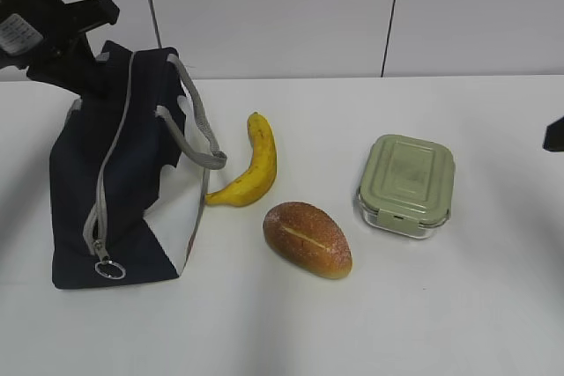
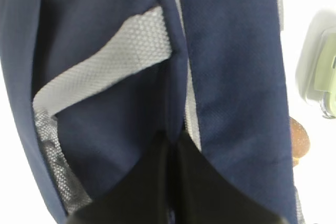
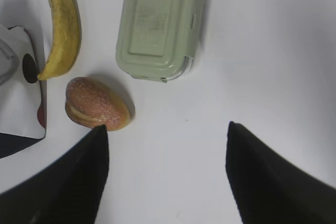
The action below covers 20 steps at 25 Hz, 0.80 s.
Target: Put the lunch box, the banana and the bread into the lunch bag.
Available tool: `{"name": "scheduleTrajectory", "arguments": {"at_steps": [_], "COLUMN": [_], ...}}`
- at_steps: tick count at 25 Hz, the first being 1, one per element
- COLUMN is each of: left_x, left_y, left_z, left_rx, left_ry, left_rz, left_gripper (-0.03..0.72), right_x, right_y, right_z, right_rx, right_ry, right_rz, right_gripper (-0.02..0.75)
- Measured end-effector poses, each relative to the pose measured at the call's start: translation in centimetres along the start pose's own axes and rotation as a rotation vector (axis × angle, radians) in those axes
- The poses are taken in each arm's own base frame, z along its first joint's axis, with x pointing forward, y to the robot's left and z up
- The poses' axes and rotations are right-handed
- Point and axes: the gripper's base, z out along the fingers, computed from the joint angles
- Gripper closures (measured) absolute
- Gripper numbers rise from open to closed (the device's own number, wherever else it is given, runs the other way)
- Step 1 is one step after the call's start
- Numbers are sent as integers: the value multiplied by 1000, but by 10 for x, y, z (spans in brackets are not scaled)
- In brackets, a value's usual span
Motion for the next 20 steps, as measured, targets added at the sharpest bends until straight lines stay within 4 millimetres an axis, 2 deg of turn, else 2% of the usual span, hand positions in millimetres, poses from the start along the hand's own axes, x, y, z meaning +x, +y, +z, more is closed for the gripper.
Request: {"name": "scheduleTrajectory", "arguments": {"at_steps": [3,7,10,13,15,20], "left_x": [0,1,1,1,1,1], "left_y": [0,0,0,0,0,0], "left_z": [0,0,0,0,0,0], "left_rx": [0,0,2,5,5,5], "left_ry": [0,6,8,8,8,9], "left_rz": [3,4,6,4,4,4], "left_gripper": [689,689,690,690,690,690], "right_x": [-23,-44,-49,-49,-51,-58], "right_y": [2,0,-5,-10,-17,-49], "right_z": [24,62,96,121,132,146], "right_rx": [-35,-76,-122,-176,-212,-303], "right_ry": [63,165,247,286,288,274], "right_rz": [-4,-32,-45,-55,-35,13], "right_gripper": [220,217,217,217,217,217]}}
